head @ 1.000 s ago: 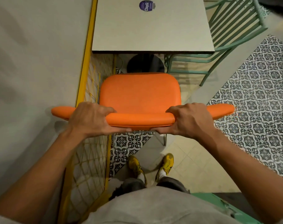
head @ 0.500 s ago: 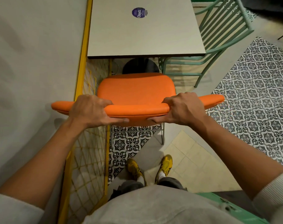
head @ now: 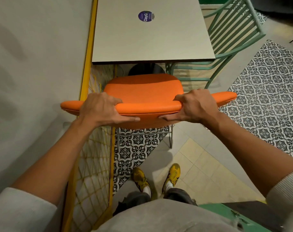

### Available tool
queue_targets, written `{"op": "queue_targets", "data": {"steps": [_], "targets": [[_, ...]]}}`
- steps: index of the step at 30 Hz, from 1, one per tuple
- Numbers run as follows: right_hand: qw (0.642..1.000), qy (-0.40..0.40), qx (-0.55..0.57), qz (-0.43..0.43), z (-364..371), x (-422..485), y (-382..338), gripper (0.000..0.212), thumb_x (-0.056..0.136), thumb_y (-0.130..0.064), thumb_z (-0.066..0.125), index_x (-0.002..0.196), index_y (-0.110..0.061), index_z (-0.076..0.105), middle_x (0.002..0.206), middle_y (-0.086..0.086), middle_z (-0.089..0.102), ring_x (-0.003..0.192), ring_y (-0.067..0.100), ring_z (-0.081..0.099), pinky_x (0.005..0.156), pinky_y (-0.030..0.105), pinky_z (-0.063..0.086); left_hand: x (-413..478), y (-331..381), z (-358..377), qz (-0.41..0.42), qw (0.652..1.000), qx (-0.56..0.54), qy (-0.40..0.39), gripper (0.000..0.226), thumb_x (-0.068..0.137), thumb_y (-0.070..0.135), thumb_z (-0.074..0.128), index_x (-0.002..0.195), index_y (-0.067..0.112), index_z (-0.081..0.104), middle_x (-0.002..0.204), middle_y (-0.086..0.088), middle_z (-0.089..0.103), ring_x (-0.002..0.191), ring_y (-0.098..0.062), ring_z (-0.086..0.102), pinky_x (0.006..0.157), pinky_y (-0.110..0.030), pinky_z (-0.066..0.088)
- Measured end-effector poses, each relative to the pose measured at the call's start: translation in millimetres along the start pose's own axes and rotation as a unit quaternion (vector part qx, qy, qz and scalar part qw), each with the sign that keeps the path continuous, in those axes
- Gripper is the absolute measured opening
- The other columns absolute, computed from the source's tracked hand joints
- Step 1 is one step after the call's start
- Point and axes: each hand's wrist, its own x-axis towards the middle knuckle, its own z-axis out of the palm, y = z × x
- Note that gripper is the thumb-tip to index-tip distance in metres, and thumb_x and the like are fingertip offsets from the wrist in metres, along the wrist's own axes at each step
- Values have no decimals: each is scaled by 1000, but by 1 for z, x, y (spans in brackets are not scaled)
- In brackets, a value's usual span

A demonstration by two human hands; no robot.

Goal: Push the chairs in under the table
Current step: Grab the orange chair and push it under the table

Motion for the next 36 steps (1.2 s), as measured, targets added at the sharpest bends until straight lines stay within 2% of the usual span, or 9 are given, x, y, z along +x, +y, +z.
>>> {"op": "queue_targets", "data": {"steps": [5,11,16,21,24,28,32,36], "targets": [[1000,17,0,-5,6,3,-9,95,68,-110,26,76,-25,68,53,-5,53,49,23,57,56,33,52,-3,-11,4,1,1000,-14,3,102,57,113,30,94,32,81,55,8,61,56,-16,62,64,-29,52],[1000,13,1,2,4,10,-6,100,65,-112,24,76,-23,69,52,-2,54,49,24,57,59,36,55,8,-13,-2,10,1000,-8,-1,100,58,113,31,88,32,81,53,10,57,56,-16,59,64,-30,50],[1000,26,-2,3,6,11,-10,97,67,-111,28,74,-22,66,53,-3,54,49,24,56,56,33,51,7,-18,-2,-7,1000,-17,-16,101,56,113,33,98,36,81,58,9,63,59,-16,64,69,-35,59],[1000,20,5,-2,4,13,-5,95,68,-111,26,71,-24,63,51,-4,51,46,22,54,57,35,53,10,-13,-5,-9,1000,-11,-15,101,55,114,31,94,35,81,56,9,60,59,-18,62,68,-33,56],[1000,21,7,3,2,12,-8,94,67,-111,25,70,-25,62,50,-6,49,46,20,53,54,32,49,10,-14,-5,-19,999,-14,-25,102,53,115,29,96,37,80,57,10,60,60,-17,62,68,-32,56],[1000,14,5,1,5,9,-12,97,66,-112,21,76,-26,65,57,-7,57,50,18,56,54,30,46,5,-15,-1,-25,999,-21,-38,106,51,115,30,109,40,78,69,9,69,69,-17,67,72,-33,56],[1000,10,23,11,4,7,-11,99,63,-113,22,80,-27,68,59,-6,60,53,19,59,58,34,55,6,-13,-4,-22,998,-28,-54,104,53,115,31,110,41,76,74,12,70,74,-15,67,75,-35,58],[1000,3,16,13,1,4,-12,104,62,-114,21,89,-27,70,63,-7,63,58,18,61,58,29,47,9,-14,-9,-10,995,-42,-91,102,54,114,32,113,42,74,79,14,71,79,-13,67,78,-36,59]]}}
